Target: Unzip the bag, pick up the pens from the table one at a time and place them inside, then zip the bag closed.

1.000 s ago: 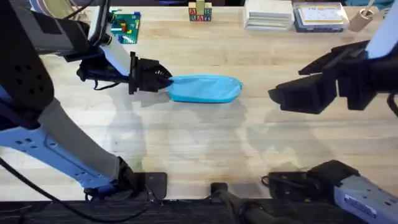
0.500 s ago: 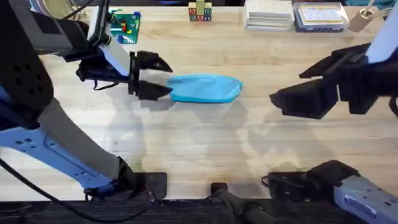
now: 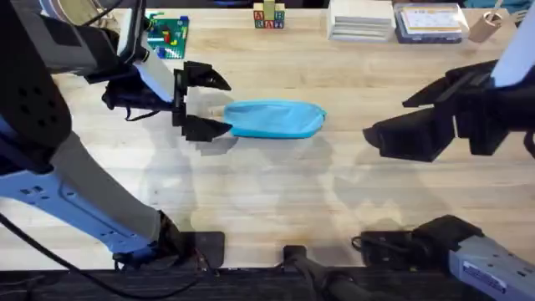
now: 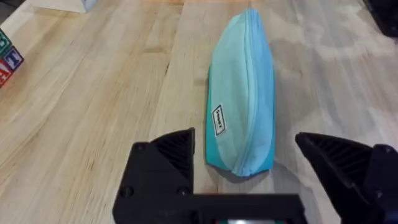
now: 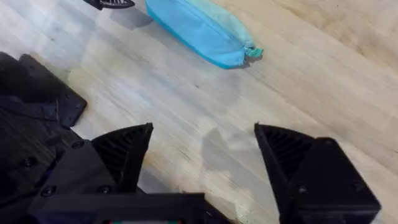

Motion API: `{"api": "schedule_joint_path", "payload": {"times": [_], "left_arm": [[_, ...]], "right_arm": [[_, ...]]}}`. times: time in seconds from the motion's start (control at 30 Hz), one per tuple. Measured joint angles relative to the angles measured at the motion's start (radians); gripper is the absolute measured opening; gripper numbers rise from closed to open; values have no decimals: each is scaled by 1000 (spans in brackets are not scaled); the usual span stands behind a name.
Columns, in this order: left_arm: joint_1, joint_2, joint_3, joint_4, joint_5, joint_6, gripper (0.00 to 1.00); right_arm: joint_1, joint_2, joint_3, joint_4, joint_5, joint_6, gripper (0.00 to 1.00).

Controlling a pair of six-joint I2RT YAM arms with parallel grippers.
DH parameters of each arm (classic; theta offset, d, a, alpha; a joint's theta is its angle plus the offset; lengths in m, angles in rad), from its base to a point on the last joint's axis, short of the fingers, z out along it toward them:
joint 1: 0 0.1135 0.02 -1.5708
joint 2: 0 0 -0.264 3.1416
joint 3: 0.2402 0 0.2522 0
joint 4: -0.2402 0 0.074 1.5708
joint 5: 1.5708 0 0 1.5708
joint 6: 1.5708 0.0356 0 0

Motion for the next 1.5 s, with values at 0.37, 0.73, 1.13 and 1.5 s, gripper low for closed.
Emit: {"api": "schedule_joint_path", "payload": {"times": [0.37, 0.73, 1.13, 1.5], "left_arm": [[0, -153, 0, -98, -3, 94, 996], [0, -444, 0, -199, -19, -72, 996], [-56, -761, 0, -203, -240, -455, 997], [-282, -957, 0, -149, -436, -888, 997]], "right_arm": [[0, 0, 0, 0, 0, -1, 996], [0, 0, 0, 0, 0, -1, 996], [0, 0, 0, 0, 0, -17, 996], [0, 0, 0, 0, 0, -64, 997]]}}
